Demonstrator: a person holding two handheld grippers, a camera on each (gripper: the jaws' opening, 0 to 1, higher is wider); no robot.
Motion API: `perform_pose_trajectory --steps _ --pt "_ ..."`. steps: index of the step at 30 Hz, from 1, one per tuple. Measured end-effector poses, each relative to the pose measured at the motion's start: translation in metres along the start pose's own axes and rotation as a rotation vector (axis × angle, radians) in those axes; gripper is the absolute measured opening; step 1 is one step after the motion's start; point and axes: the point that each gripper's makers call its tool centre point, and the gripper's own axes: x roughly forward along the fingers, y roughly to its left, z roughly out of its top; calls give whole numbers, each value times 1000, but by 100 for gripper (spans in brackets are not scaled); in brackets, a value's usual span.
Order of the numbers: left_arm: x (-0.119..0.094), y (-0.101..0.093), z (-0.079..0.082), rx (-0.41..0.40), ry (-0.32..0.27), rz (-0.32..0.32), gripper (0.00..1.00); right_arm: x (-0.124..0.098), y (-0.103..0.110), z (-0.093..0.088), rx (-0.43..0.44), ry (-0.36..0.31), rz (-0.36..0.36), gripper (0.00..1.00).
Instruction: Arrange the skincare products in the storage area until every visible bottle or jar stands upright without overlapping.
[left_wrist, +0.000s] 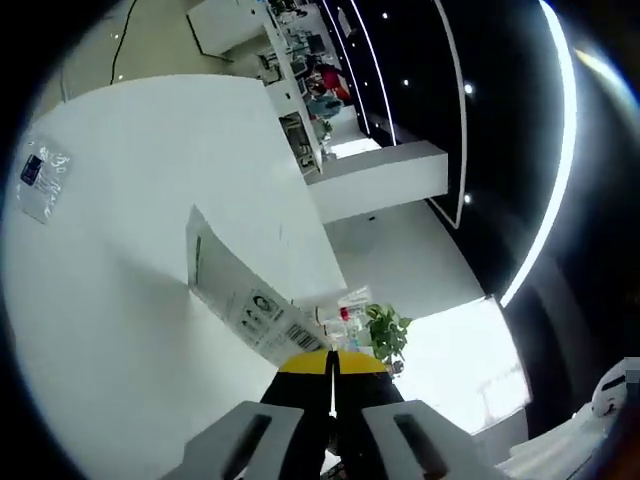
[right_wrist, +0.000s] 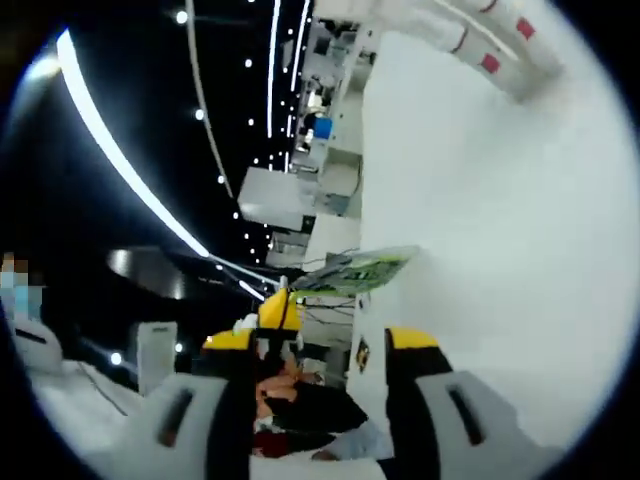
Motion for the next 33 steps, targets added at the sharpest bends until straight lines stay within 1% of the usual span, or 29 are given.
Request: perform_pose_trajectory --steps 1,2,3,4,6,7,8,10,11,12,13,16,17,18,20,21,22,24,25,26,27,28,29,30,31,32,33 --pt "1 -2 -3 -12 7 -11 0 -1 -2 3 31 -19 -1 50" --pt "1 -4 -4 -12 13 -18 0 -2 -4 3 50 -23 -3 50" --pt "2 -6 -7 -11 18 -24 0 -2 -5 2 57 -15 -3 49" --pt "3 -10 -13 -20 42 -46 0 -3 -7 3 58 -17 -4 49" --pt "6 -15 -18 -23 57 -67 0 -5 -8 5 81 -30 -1 47" --pt "6 -17 -22 -29 78 -80 0 -6 -8 7 98 -40 6 46" --pt "8 -19 -24 -34 89 -90 0 -6 -8 9 121 -50 10 45" --pt "9 -21 -26 -36 97 -102 0 -7 -9 9 138 -56 12 43" --pt "10 -25 -32 -40 129 -122 0 -8 -11 9 148 -59 15 41" --pt "11 -26 -34 -39 134 -129 0 -9 -12 8 165 -62 16 40" --pt "11 -29 -38 -46 157 -141 0 -9 -12 8 168 -62 17 39" --pt "14 -36 -45 -43 195 -172 0 -11 -14 9 207 -76 26 38" --pt "14 -38 -47 -41 202 -181 0 -12 -14 9 210 -77 28 38" --pt "14 -43 -51 -48 229 -205 0 -13 -14 10 219 -81 37 37" --pt "13 -49 -54 -38 254 -231 0 -15 -13 11 224 -85 44 34" --pt "12 -52 -58 -20 281 -250 0 -16 -12 13 229 -88 52 32" --pt "11 -52 -59 -19 288 -248 0 -17 -11 14 229 -91 55 32" --pt "8 -55 -62 2 325 -264 0 -19 -10 18 237 -105 65 32" --pt "8 -56 -62 4 324 -266 0 -19 -10 19 238 -107 67 32" --pt "5 -59 -65 8 351 -290 0 -19 -8 19 239 -107 75 32" --pt "4 -60 -66 17 358 -294 0 -19 -7 19 242 -103 80 31" --pt "1 -63 -70 27 388 -308 0 -19 -4 16 245 -88 92 31" --pt "0 -65 -72 51 394 -320 0 -18 -3 14 242 -78 98 30" --pt "-3 -67 -75 40 418 -332 0 -18 -1 13 238 -71 105 29" --pt "-5 -69 -78 46 438 -344 0 -18 2 11 230 -63 117 29" --pt "-4 -69 -78 53 436 -344 0 -17 3 10 227 -60 121 27" --pt "-8 -71 -83 53 473 -363 0 -18 5 8 227 -52 131 25"
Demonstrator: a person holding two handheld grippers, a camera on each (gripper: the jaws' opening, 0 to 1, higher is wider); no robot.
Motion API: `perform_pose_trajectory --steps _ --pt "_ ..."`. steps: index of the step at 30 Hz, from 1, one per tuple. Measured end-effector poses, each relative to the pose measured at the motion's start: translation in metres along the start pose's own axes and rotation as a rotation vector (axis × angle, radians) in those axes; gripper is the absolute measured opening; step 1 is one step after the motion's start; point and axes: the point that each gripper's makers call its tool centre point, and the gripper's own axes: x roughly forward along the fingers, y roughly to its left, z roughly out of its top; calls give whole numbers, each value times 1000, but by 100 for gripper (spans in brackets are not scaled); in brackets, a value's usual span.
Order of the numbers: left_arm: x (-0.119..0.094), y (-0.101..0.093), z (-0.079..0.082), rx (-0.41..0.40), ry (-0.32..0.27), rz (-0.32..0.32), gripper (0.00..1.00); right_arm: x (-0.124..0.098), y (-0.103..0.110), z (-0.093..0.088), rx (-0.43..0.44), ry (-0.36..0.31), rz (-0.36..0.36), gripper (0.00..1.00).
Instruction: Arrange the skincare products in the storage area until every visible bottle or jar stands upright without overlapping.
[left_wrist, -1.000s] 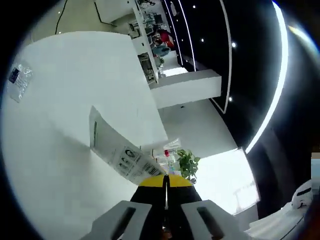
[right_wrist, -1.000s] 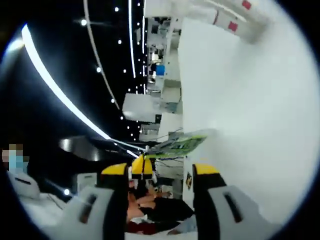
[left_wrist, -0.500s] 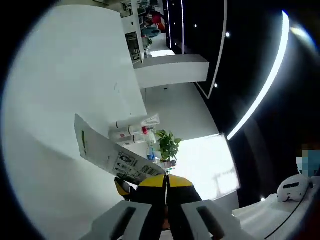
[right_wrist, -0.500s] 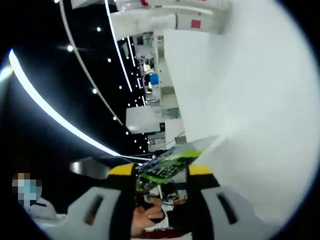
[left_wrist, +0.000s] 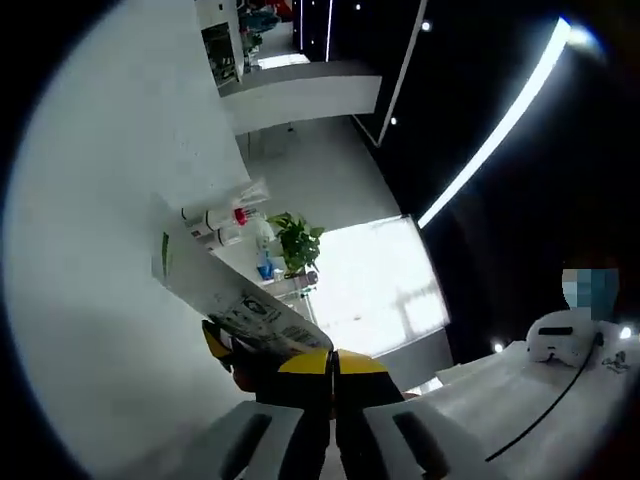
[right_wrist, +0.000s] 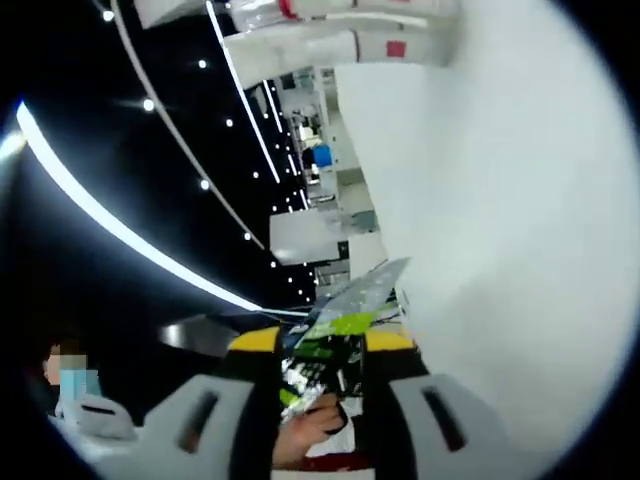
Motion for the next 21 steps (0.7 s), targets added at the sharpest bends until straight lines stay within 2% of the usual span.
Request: perform_pose_trajectory --steps 1,3,4,5,7,8,10,11,14,15,21 --pt "1 0 0 20 -2 3 0 0 1 -2 2 9 6 22" --pt "0 -1 1 23 -6 -2 0 -3 3 -4 -9 27 11 10" --pt "-1 -2 1 27 -10 -4 0 -5 7 -3 -18 22 30 8" --pt "-3 0 3 36 -23 15 0 -6 9 -2 -20 16 36 6" --pt "-7 10 2 43 -11 63 0 -10 7 5 -88 -5 6 3" --pt "-8 13 3 41 -26 81 0 -11 9 8 -110 -15 10 2" --pt "-7 14 -2 47 -10 85 0 -14 17 11 -157 -19 35 0" --pt "-7 18 1 49 -33 104 0 -15 17 15 -201 -29 17 0" --pt "-6 19 1 51 -29 94 0 -17 25 15 -268 -15 24 0" --pt "-4 23 5 85 -59 117 1 -18 30 17 -303 -16 29 0" --pt "-1 24 16 64 -105 109 11 -17 42 7 -443 54 14 0"
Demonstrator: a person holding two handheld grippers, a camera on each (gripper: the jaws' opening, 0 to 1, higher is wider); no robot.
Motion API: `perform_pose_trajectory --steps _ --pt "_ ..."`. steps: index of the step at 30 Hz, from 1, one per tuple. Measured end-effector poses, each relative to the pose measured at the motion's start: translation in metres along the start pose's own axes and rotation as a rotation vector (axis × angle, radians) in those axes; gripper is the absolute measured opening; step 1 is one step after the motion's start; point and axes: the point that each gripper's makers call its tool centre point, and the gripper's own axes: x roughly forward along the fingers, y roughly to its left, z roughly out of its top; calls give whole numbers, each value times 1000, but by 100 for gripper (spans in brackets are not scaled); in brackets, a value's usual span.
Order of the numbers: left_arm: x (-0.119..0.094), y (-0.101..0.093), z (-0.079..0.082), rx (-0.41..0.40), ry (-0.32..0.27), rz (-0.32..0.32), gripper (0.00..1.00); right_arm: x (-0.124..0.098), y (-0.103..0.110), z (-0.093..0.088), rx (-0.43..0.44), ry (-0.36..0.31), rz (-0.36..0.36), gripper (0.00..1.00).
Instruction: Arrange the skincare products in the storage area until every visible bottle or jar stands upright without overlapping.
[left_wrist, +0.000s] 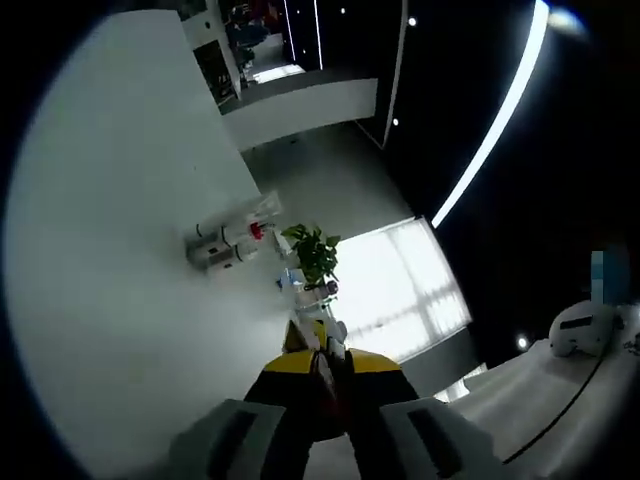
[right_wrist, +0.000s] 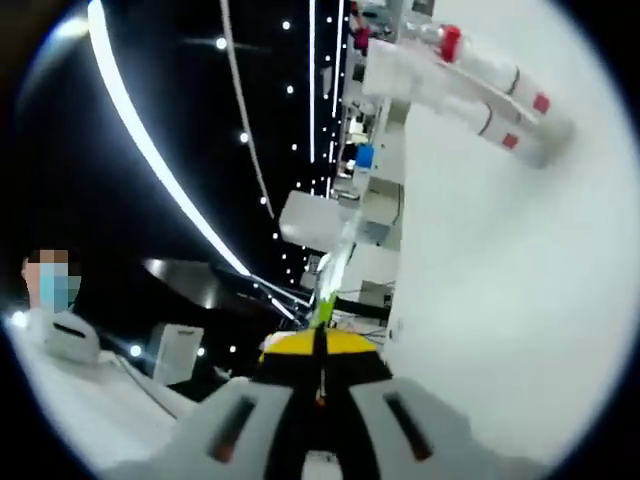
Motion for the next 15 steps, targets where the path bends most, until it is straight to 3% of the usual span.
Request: perform_pose_trajectory --steps 6,11,15 --pt "7 2 13 67 -34 43 13 4 13 -2 -87 23 14 0" --pt "15 1 15 101 -19 54 14 7 25 -6 -193 57 21 0" --pt "23 0 14 114 -11 49 15 6 28 0 -193 40 25 0"
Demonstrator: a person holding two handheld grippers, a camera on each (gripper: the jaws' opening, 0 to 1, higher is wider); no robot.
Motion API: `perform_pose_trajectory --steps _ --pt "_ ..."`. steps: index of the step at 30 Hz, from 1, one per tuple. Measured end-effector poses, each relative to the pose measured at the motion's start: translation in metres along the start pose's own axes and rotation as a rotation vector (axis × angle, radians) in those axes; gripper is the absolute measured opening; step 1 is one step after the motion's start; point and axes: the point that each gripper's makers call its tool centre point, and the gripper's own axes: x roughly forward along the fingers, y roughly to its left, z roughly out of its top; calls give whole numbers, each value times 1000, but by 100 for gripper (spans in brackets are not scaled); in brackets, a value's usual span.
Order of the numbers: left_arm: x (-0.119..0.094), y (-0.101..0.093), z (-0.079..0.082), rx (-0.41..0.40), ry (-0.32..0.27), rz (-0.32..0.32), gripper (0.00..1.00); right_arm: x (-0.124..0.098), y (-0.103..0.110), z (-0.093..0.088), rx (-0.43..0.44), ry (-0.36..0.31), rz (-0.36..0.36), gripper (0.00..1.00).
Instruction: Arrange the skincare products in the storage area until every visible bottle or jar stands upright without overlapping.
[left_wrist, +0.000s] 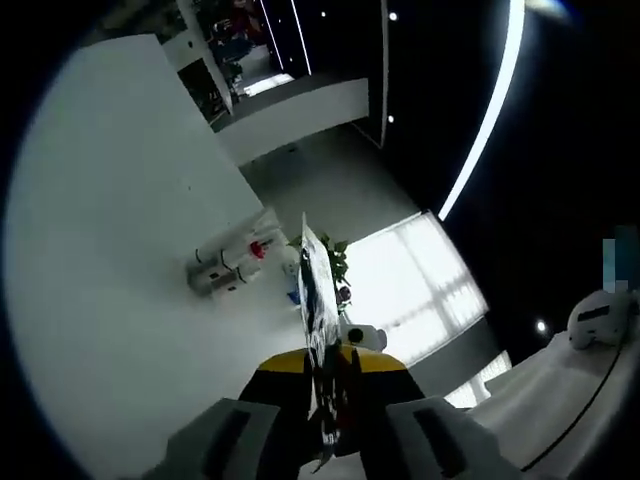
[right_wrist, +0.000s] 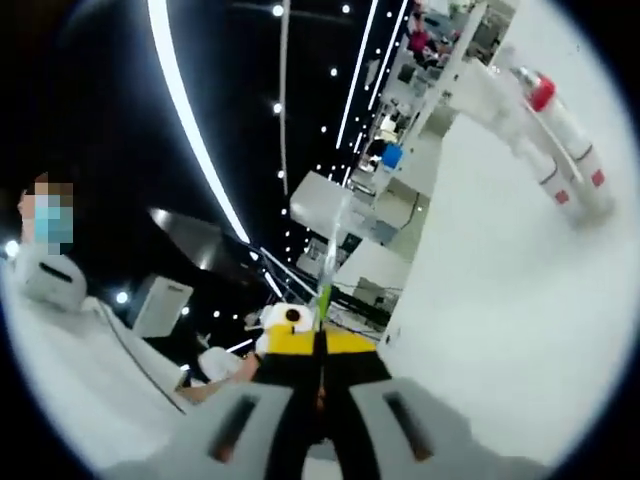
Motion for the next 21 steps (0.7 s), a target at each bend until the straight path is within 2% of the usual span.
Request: perform_pose_trajectory --steps 3,5,8,9,12,13,16,20,21 --pt "6 -2 1 -9 -6 -11 10 2 4 7 -9 -25 8 0" --pt "8 -4 4 -3 -21 -14 3 3 7 8 -17 -23 9 0" --pt "12 -8 5 4 -16 -26 2 0 8 13 -11 -29 8 0" --pt "13 -13 5 34 -4 -46 2 -1 10 14 -13 -29 14 0" --pt "13 -16 5 58 16 -45 1 -3 16 15 -30 -10 22 2" --pt "14 -18 1 72 47 -56 1 -3 19 16 -34 -1 25 4" --pt "17 -18 -9 96 103 -47 1 -2 20 23 -28 3 19 14" --pt "22 -20 -21 95 150 -67 1 2 19 28 -45 29 2 11" --pt "23 -20 -23 100 157 -68 2 2 19 27 -46 43 5 6"
